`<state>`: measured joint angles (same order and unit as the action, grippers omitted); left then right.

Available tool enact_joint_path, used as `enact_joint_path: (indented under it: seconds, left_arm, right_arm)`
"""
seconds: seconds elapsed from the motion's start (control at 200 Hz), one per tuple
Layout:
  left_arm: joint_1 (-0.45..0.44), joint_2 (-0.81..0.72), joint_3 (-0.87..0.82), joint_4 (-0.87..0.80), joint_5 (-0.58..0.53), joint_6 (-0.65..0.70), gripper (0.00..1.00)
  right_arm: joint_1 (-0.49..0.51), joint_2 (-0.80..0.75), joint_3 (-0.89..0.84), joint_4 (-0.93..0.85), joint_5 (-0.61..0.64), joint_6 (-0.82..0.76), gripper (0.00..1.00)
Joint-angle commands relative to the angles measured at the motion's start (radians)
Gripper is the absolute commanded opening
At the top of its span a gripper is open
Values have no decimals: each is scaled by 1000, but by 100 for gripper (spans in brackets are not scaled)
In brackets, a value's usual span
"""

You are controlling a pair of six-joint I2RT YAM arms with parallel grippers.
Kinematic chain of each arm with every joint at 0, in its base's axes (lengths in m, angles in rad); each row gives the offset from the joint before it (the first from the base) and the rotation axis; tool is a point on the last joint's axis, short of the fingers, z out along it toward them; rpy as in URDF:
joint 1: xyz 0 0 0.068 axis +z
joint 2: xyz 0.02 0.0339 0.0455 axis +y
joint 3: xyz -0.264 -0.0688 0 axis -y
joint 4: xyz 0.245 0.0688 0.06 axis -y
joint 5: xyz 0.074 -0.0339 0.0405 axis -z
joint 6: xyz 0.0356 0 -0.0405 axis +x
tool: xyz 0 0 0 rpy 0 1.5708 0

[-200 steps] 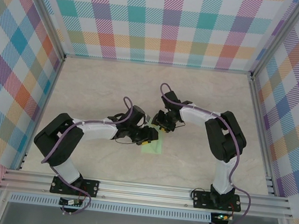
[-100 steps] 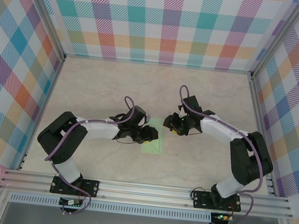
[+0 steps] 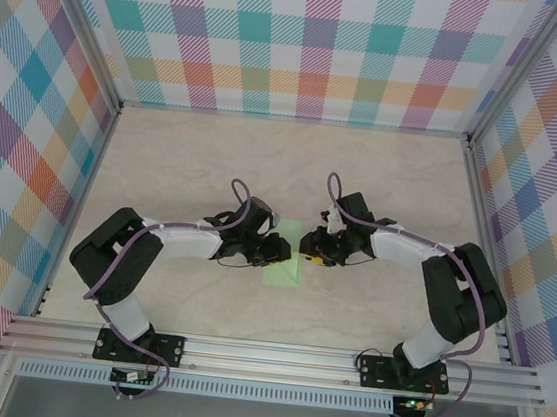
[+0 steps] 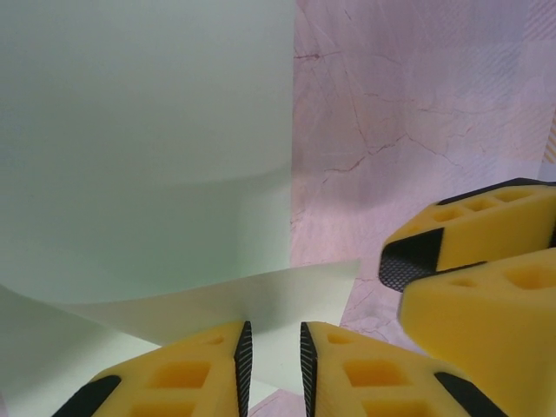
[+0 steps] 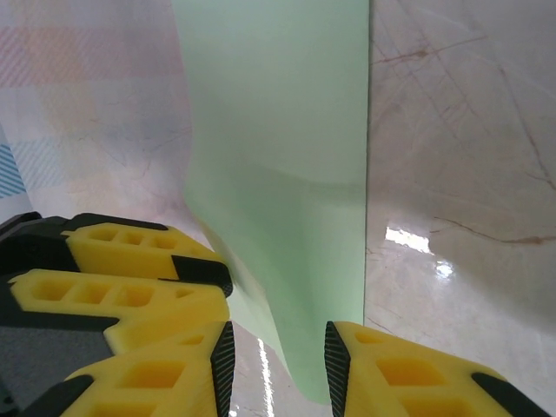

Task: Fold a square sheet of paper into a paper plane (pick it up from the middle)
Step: Fold the triangle a second time at the center of the table.

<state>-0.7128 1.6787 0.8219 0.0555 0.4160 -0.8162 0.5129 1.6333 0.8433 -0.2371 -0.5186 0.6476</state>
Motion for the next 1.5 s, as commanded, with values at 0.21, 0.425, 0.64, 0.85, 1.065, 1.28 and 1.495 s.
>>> enact_joint_path:
  seconds: [0.21,0.425,0.64,0.85,1.065,1.28,1.495]
  left_arm:
    - [-3,16,22,-13,-16,19,22]
    - [-4,17,26,-20,-14,22,20]
    - [-4,14,35,-12,5,24,21]
    - [-4,34,49,3,18,25,21]
    - [-3,54,51,1,19,27,21]
    - [-4,56,59,1,23,31,21]
    - [-3,56,59,10,32,35,21]
  right_arm:
    - [30,61,37,47,-68,-36,34]
    - [30,83,47,54,-55,-34,23]
    - [30,105,71,31,-1,-38,10]
    - [30,129,86,13,29,-54,9]
    - [30,137,86,5,40,-57,9]
    - [30,133,74,5,34,-47,10]
    - [30,128,57,9,30,-31,10]
